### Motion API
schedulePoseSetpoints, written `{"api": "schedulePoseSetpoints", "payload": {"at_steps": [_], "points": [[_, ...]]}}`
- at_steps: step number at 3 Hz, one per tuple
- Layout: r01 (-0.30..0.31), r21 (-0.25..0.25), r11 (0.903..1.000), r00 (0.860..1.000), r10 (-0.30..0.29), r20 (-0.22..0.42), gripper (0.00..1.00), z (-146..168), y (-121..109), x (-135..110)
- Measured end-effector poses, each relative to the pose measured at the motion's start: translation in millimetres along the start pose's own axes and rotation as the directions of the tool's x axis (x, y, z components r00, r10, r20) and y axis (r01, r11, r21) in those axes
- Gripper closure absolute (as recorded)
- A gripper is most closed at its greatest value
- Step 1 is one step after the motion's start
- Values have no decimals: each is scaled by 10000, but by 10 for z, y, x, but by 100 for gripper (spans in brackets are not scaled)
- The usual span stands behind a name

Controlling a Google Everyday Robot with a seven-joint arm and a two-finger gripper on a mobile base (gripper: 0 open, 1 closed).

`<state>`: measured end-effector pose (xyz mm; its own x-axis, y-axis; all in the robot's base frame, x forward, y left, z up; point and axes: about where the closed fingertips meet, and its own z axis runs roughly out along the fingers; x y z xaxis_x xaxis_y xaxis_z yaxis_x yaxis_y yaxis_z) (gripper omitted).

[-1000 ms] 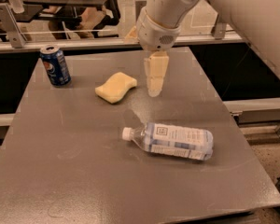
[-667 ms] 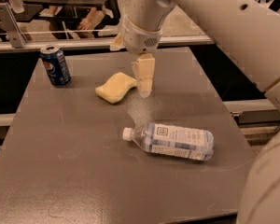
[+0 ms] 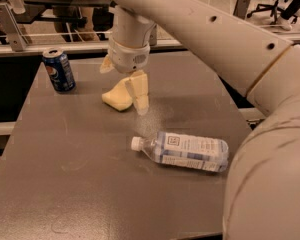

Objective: Pick sponge

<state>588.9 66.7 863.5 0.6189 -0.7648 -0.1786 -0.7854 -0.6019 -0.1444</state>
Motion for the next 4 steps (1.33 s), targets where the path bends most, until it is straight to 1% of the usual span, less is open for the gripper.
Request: {"api": "schedulePoseSetpoints", "payload": {"at_steps": [1,2,3,4], "points": [[281,-388,9989,9993,-290,-218,0,207,-44,-23],[425,-693,9967,9981,-455,-425,0,322,-59,6],[484,-1016,9937,9970,-542,-548,15,373,-63,22],[585,-1103,9922,9964,-648,-546,38,331,-55,8]]}}
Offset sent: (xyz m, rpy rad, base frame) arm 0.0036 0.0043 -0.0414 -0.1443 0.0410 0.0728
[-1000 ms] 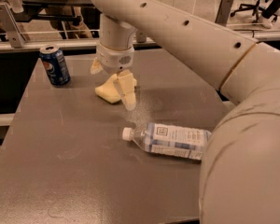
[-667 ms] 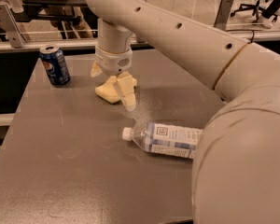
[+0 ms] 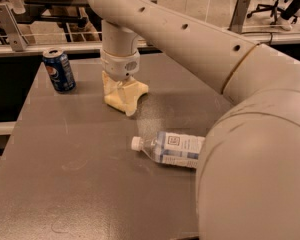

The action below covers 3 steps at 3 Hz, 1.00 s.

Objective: Pick sponge

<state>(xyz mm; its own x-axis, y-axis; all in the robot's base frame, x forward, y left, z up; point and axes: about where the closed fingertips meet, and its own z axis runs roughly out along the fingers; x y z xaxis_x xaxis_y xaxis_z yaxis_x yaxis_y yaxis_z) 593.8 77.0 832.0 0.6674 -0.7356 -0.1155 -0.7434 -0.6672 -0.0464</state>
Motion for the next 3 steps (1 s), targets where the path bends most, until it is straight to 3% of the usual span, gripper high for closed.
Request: {"api": "schedulePoseSetpoints", "payload": {"at_steps": [2,3], "points": [[245,441,9987,9982,-268,536,84,-388,103,-184],[563,1104,9923,9876,-716,1395,100,-864,249,-438]]}}
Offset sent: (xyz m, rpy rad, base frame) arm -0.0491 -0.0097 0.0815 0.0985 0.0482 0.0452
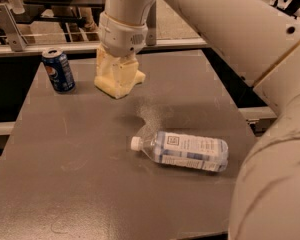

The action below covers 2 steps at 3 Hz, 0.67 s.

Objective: Pick sponge

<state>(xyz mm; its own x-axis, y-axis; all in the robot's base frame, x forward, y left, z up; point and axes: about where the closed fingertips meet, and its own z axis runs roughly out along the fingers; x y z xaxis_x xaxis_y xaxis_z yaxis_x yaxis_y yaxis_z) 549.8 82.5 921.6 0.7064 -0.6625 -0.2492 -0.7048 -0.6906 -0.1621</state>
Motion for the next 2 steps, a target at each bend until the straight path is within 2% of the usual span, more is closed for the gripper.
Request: {"api": "schedulePoseSetpoints", "payload": {"at_steps": [1,2], "points": [[316,429,9986,9975,-343,625,100,-252,9,-225],[364,810,9961,9928,-453,1110,100,-372,-29,-356]]}}
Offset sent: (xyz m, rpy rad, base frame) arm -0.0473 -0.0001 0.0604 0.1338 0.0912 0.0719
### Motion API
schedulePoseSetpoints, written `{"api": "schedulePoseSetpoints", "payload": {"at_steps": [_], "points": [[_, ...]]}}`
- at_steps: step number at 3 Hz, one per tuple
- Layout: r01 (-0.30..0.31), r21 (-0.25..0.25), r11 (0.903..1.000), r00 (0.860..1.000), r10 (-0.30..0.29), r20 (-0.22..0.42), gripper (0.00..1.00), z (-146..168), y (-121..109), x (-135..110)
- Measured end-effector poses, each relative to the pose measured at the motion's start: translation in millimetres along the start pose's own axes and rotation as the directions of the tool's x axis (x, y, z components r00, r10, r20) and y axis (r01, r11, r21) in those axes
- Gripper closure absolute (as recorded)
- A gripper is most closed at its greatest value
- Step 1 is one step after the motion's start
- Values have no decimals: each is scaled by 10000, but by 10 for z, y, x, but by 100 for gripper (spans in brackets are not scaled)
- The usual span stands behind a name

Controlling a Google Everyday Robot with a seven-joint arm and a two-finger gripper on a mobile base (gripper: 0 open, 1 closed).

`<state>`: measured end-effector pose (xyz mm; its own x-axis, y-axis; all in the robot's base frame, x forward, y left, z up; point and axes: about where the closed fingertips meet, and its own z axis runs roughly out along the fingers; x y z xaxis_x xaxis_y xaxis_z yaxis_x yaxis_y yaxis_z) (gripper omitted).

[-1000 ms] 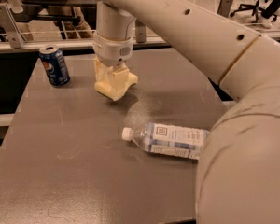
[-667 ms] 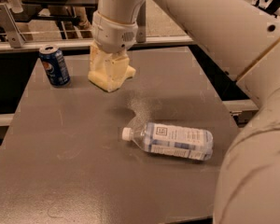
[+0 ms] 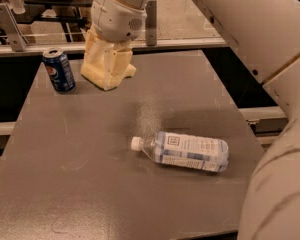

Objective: Pick sponge

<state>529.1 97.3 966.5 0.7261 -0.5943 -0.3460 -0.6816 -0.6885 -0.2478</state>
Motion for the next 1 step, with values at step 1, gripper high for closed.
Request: {"api": "schedulePoseSetpoints", "payload": {"at_steps": [1], "points": [[17,314,9995,10000,-17,5,100,21,-95,-5]]}}
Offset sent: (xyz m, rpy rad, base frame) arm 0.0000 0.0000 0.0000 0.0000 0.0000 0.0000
